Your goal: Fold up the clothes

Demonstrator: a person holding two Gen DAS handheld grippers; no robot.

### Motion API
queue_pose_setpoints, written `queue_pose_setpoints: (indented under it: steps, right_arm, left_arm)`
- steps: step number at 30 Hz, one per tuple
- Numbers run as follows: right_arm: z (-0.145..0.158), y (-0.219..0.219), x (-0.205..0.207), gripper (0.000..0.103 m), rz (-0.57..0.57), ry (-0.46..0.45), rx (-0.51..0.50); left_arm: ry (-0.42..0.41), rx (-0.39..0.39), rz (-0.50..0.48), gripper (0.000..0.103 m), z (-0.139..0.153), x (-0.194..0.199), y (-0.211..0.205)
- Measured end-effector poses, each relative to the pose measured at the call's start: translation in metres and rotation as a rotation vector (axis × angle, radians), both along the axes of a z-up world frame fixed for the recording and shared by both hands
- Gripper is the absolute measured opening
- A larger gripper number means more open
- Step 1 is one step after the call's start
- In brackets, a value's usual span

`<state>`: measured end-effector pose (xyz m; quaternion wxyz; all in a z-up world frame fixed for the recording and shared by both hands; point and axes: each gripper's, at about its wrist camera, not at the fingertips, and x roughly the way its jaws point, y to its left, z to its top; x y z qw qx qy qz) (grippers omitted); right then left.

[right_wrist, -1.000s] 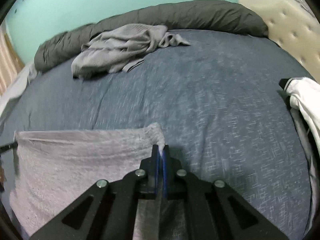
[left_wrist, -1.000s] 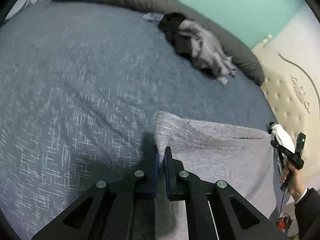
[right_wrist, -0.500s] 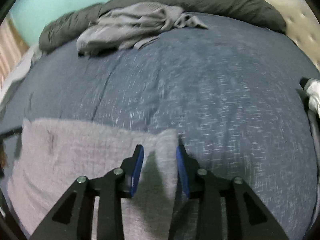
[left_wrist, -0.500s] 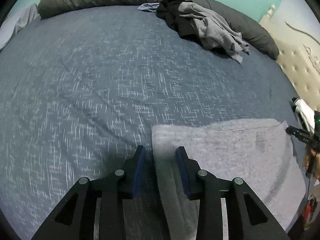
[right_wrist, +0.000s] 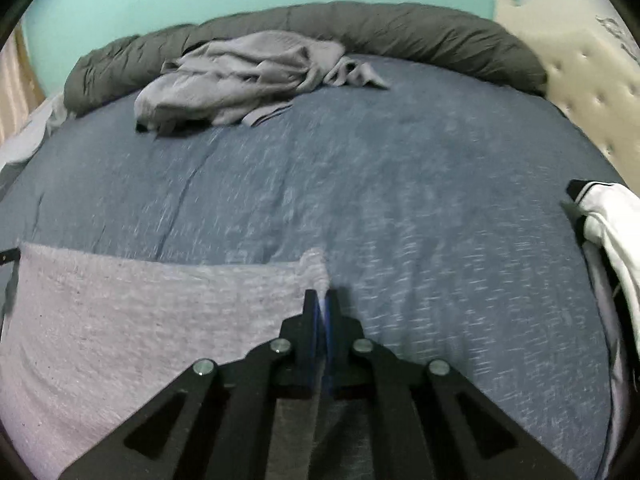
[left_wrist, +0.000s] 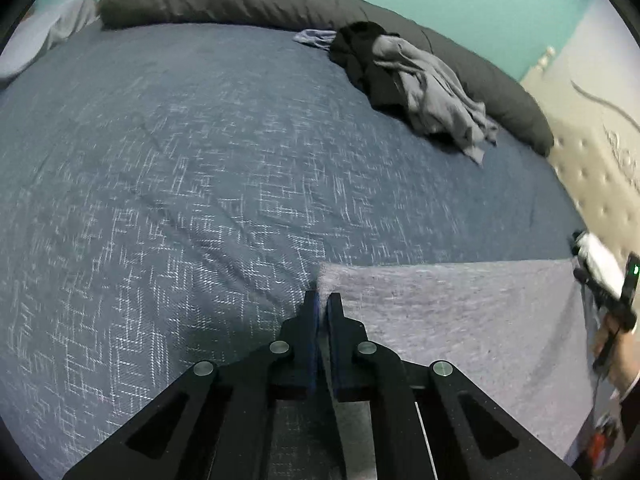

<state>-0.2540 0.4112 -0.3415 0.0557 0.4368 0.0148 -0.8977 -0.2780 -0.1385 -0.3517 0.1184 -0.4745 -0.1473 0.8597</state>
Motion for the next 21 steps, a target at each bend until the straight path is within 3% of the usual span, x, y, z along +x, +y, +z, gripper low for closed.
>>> queue_pose_setpoints:
  steps: [3,5,10,11,14,21]
  right_arm:
    - [0.007,0.006,0.001,0.002,-0.041,0.036,-0.049]
    - [0.005,0.006,-0.004,0.002,-0.059,0.025,-0.074]
    - [-0.024,0.004,-0.026,0.003,-0.079,-0.138,-0.051]
    - [-0.03,0.002,-0.03,0.006,-0.088,-0.168,-0.032]
    - [-0.025,0.001,-0.028,0.021,-0.108,-0.145,0.002]
    - [0.014,-0.016,0.018,0.025,-0.026,-0.146,-0.212]
  left_arm:
    - [-0.008,0.057,0.038,0.004,-0.002,-0.004,-0.007]
    - [-0.055,0.049,0.03,0.004,-0.01,-0.012,-0.005]
    - [-0.124,-0.002,0.018,0.008,-0.023,-0.021,0.007]
    - [-0.122,-0.01,0.02,0.011,-0.022,-0.02,0.008]
    - [-0.101,-0.042,0.02,0.025,-0.01,-0.012,0.009]
    - [-0.062,-0.02,0.029,0.025,0.014,0.039,0.004]
